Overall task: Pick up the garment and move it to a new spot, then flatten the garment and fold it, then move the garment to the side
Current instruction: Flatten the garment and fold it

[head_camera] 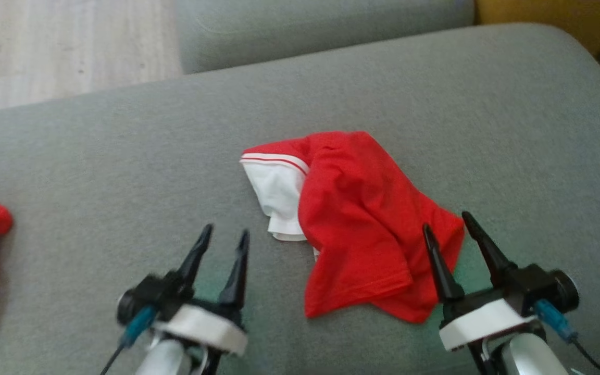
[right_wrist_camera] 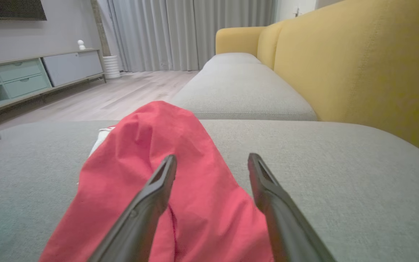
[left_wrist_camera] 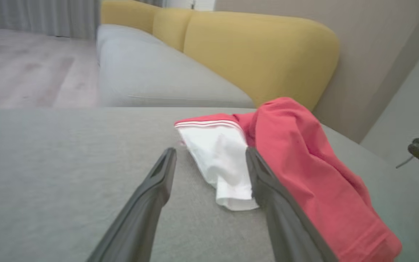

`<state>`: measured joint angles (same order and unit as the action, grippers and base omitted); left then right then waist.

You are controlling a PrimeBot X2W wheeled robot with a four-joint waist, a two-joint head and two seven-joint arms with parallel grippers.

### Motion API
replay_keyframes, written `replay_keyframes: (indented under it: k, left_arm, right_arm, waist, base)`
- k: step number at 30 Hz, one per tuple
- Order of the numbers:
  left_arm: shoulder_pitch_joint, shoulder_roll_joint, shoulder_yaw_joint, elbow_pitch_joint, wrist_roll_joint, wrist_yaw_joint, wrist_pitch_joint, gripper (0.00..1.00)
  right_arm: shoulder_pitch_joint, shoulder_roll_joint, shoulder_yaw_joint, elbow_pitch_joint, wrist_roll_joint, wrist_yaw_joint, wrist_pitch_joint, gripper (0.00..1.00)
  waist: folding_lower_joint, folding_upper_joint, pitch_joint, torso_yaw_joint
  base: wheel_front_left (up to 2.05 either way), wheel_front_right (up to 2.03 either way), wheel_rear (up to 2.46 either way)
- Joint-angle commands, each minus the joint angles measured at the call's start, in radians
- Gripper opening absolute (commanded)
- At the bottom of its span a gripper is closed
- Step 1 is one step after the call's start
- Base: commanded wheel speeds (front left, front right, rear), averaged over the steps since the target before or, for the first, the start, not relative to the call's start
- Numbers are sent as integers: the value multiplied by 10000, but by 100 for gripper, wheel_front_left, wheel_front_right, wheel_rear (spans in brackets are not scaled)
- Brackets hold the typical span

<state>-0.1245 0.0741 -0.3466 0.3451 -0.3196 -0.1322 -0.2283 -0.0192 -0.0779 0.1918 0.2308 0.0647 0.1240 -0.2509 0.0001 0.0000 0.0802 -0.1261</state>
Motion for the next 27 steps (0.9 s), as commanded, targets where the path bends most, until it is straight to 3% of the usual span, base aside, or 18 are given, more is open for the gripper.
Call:
replay_keyframes:
  k: [1, 11, 20, 22, 23, 27]
  left_arm:
    - [-507, 67, 139, -159, -165, 17, 20, 100]
    - [-2610, 173, -937, 2474, -1881, 16, 1060, 100]
    - [-3340, 149, -1426, 4250, -2656, 16, 920, 100]
    - [-3393, 103, -1657, 4400, -2898, 16, 915, 13]
    - [-3401, 83, -1822, 4412, -3026, 16, 919, 0]
    - [-3294, 48, -2528, 4268, -3568, 16, 964, 0]
  right_arm:
    - [-354, -37, 237, -347, 67, 67, -109, 100]
    - [-796, 72, 222, -551, -7, 67, -109, 100]
    - [-923, 172, 202, -623, -56, 67, -109, 100]
    - [-924, 186, 173, -626, -64, 67, -109, 100]
    - [-918, 192, 156, -622, -67, 67, -109, 100]
    - [-827, 206, 57, -572, -89, 67, -109, 100]
  waist:
    - [-1, 0, 292, -285]
    - [-1, 0, 1199, -1199]
    - [-1, 0, 1503, -1591]
    - [-1, 0, 1500, -1613]
    - [-1, 0, 1485, -1613]
    - [-1, 0, 1317, -1542]
  base:
    - [0, 0, 0]
    - [0, 0, 0]
    - [0, 0, 0]
    - [0, 0, 0]
    - [0, 0, 0]
    - [0, 0, 0]
